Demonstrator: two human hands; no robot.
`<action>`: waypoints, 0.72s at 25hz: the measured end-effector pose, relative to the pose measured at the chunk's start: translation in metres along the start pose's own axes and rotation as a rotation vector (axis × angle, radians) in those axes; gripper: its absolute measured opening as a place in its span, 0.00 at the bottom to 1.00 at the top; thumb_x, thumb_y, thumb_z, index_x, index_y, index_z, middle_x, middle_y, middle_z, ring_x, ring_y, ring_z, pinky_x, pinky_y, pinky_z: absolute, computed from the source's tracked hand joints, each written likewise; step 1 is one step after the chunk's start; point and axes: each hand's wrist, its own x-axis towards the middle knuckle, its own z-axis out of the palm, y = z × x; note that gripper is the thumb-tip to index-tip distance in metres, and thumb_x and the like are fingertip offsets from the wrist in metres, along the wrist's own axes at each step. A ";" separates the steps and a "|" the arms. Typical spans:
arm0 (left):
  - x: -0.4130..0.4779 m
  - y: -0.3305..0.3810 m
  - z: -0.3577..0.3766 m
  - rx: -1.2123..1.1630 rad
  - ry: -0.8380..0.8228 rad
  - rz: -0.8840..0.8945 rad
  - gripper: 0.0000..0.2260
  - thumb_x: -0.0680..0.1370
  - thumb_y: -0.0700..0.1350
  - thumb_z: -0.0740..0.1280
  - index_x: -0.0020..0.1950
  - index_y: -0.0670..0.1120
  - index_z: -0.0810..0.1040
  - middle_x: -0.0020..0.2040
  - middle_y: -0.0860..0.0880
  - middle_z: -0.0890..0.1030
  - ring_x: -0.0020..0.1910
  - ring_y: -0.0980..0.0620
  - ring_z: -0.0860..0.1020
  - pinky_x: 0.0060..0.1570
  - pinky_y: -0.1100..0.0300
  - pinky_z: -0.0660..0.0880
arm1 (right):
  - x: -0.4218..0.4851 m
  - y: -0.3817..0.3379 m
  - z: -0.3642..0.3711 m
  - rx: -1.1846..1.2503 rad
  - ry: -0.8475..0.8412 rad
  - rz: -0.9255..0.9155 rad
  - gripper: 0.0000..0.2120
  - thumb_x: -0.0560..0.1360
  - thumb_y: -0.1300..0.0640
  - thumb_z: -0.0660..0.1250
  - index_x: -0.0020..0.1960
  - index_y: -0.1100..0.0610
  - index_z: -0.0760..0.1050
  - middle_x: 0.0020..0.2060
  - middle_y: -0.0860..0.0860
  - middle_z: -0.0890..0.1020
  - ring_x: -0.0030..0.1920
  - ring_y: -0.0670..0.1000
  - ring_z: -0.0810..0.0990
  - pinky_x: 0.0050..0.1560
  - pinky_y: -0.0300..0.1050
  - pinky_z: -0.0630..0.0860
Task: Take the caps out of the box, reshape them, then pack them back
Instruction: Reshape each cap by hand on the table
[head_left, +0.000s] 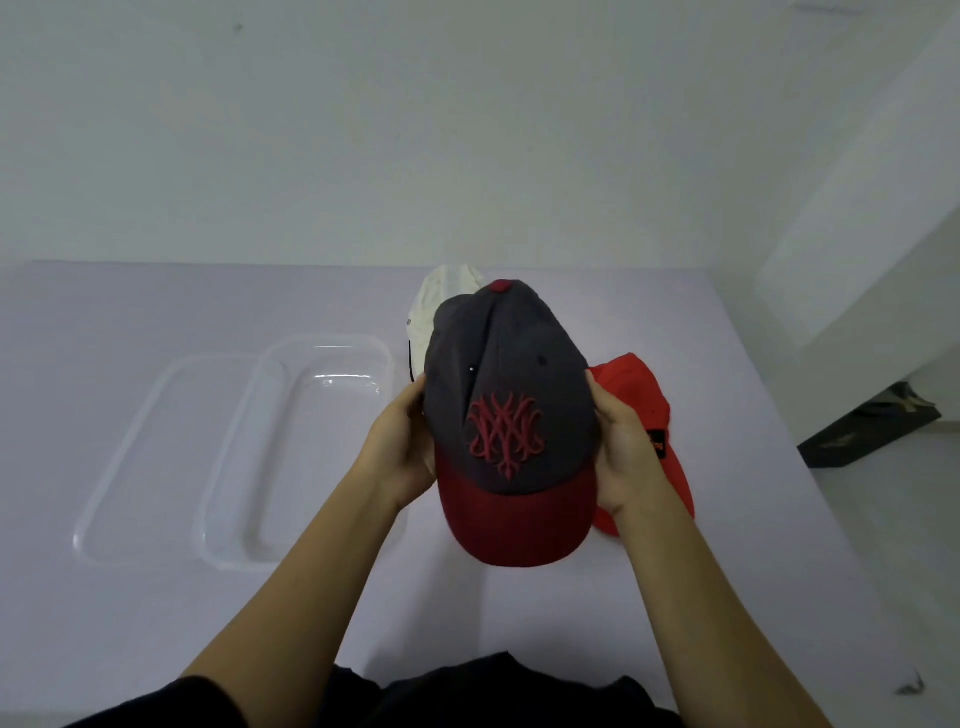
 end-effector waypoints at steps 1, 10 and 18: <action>0.000 0.003 -0.004 -0.080 -0.038 0.022 0.11 0.79 0.47 0.61 0.55 0.44 0.80 0.50 0.46 0.83 0.49 0.48 0.81 0.54 0.54 0.74 | 0.001 -0.001 -0.001 0.063 -0.015 -0.028 0.18 0.77 0.48 0.59 0.57 0.56 0.81 0.56 0.55 0.83 0.56 0.55 0.82 0.52 0.49 0.80; 0.000 0.019 0.003 -0.166 -0.138 0.002 0.17 0.77 0.53 0.62 0.62 0.47 0.79 0.57 0.46 0.82 0.56 0.46 0.79 0.60 0.51 0.73 | 0.004 0.007 -0.018 0.376 -0.031 -0.084 0.20 0.74 0.45 0.60 0.52 0.57 0.82 0.46 0.53 0.85 0.45 0.53 0.85 0.43 0.45 0.81; 0.012 0.015 -0.008 -0.081 -0.018 0.130 0.24 0.76 0.47 0.66 0.71 0.49 0.66 0.66 0.45 0.75 0.64 0.43 0.75 0.57 0.47 0.75 | 0.008 0.004 -0.026 0.329 0.035 -0.208 0.27 0.70 0.52 0.66 0.69 0.50 0.69 0.60 0.54 0.79 0.60 0.55 0.79 0.59 0.52 0.77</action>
